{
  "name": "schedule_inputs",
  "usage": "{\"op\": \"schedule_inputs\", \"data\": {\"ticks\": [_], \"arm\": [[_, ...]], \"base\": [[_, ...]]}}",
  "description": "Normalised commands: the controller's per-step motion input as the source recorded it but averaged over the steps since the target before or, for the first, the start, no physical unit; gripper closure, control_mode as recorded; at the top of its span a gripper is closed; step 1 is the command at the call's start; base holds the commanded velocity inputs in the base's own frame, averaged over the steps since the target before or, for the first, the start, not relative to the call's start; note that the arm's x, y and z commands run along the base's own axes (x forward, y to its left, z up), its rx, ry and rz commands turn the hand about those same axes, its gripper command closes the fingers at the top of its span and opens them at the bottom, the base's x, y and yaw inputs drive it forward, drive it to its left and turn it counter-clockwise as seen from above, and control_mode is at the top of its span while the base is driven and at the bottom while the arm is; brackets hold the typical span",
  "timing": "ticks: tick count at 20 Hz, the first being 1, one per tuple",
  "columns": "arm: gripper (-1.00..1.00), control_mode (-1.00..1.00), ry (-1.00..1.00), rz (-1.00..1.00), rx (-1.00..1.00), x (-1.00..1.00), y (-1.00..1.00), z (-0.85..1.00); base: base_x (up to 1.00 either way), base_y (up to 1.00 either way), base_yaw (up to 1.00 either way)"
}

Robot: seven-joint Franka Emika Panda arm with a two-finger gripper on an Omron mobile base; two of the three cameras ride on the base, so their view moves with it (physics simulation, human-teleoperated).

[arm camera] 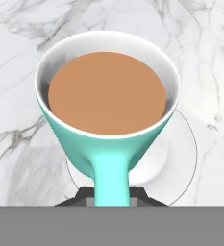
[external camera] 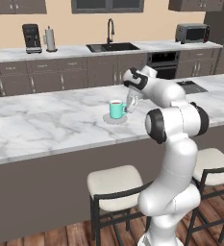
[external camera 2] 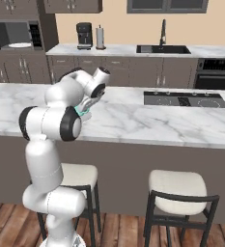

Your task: Pick the cup of tea, navigate to the dining table, and place it on the saucer.

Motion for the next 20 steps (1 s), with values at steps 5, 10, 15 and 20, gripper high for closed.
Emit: {"op": "schedule_inputs", "data": {"ticks": [5,10,15,20], "arm": [[1.0,-1.0,-0.03,0.0,0.0,0.16,0.0,-0.15],[1.0,-1.0,-0.02,0.0,0.0,0.11,0.0,-0.15],[1.0,-1.0,0.0,0.0,0.0,0.0,0.0,-0.13],[1.0,-1.0,0.0,0.0,0.0,0.0,0.0,-0.15]], "base": [[0.0,0.0,0.0],[0.0,0.0,0.0],[0.0,0.0,0.0],[0.0,0.0,0.0]]}}
